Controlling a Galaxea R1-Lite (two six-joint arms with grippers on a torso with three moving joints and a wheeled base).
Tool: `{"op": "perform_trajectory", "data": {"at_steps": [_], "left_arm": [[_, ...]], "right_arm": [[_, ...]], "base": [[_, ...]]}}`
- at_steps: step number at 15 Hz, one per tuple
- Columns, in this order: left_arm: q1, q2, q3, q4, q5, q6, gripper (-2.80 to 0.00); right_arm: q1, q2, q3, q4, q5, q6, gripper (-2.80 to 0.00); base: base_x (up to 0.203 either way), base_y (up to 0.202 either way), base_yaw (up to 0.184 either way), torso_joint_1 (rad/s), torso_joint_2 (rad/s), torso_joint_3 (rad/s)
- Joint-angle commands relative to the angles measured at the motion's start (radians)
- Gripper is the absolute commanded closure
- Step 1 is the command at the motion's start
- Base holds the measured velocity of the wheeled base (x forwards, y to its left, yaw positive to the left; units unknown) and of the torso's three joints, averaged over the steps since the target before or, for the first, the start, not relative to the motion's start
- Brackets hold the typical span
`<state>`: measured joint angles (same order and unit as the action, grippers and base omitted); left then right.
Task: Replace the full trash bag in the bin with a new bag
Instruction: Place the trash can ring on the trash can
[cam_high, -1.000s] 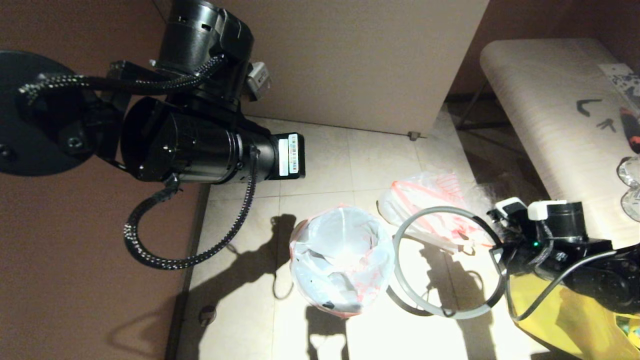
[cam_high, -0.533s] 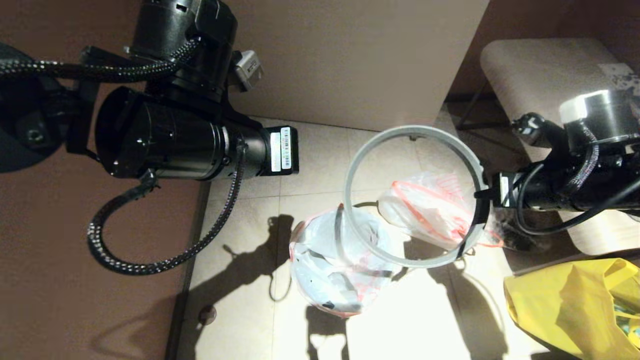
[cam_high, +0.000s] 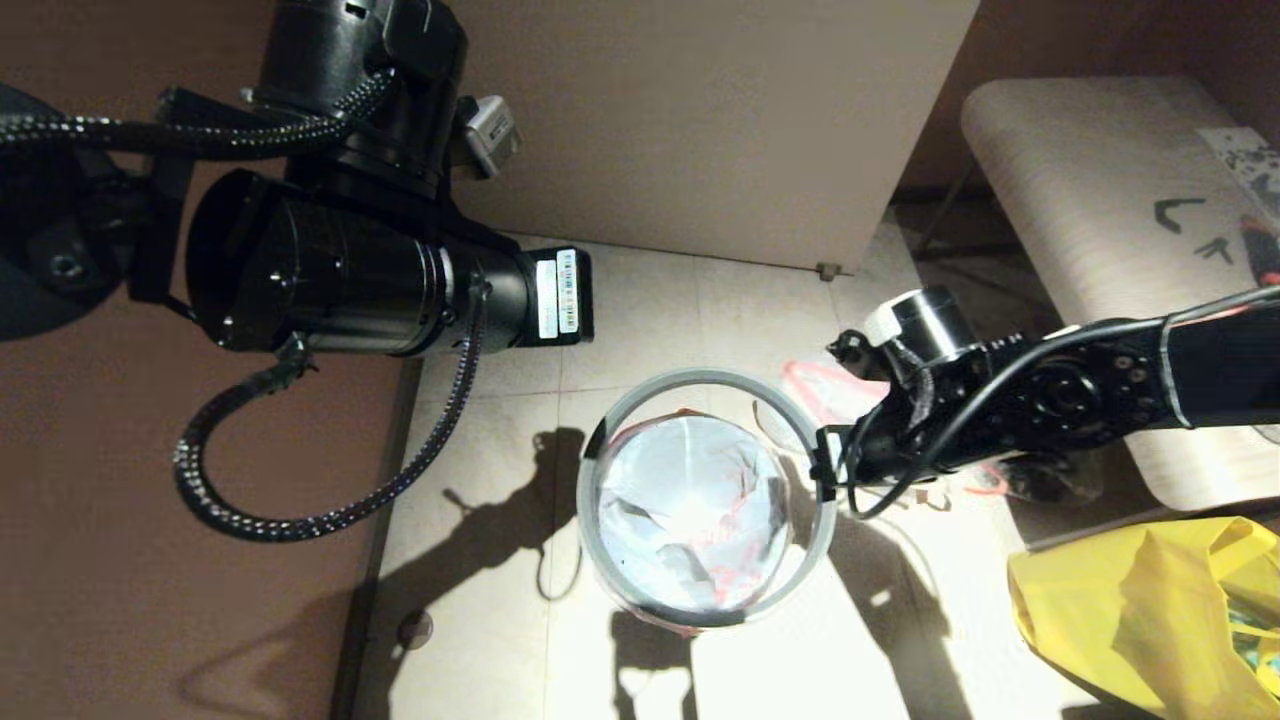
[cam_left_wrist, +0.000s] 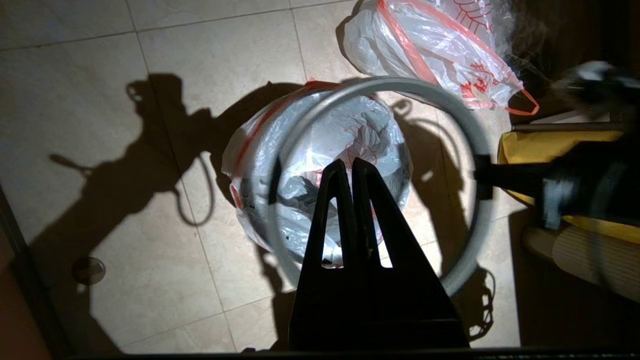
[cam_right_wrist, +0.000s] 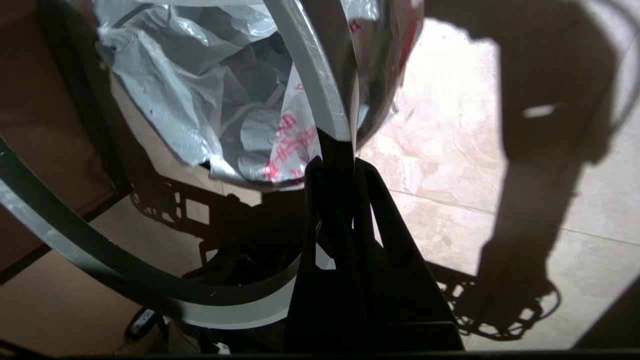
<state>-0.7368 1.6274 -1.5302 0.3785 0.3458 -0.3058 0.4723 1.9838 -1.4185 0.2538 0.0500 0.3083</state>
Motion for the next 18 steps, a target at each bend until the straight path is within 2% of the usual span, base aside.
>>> {"op": "perform_trajectory", "data": {"at_steps": [1, 4, 14, 18], "left_arm": [[0.002, 0.000, 0.001, 0.002, 0.002, -0.003, 0.00], [0.004, -0.001, 0.001, 0.002, 0.002, -0.003, 0.00], [0.022, -0.021, -0.001, -0.001, 0.002, -0.003, 0.00], [0.022, -0.021, -0.001, -0.001, 0.002, -0.003, 0.00]], "right_arm": [[0.017, 0.139, -0.098, 0.028, -0.007, 0.017, 0.00], [0.023, 0.217, -0.199, 0.111, -0.004, 0.081, 0.00], [-0.018, 0.385, -0.321, 0.096, -0.105, 0.083, 0.00], [-0.009, 0.396, -0.327, 0.090, -0.134, 0.072, 0.00]], "base": [[0.000, 0.000, 0.000, 0.000, 0.00, 0.000], [0.000, 0.000, 0.000, 0.000, 0.00, 0.000], [0.000, 0.000, 0.000, 0.000, 0.00, 0.000], [0.000, 0.000, 0.000, 0.000, 0.00, 0.000]]}}
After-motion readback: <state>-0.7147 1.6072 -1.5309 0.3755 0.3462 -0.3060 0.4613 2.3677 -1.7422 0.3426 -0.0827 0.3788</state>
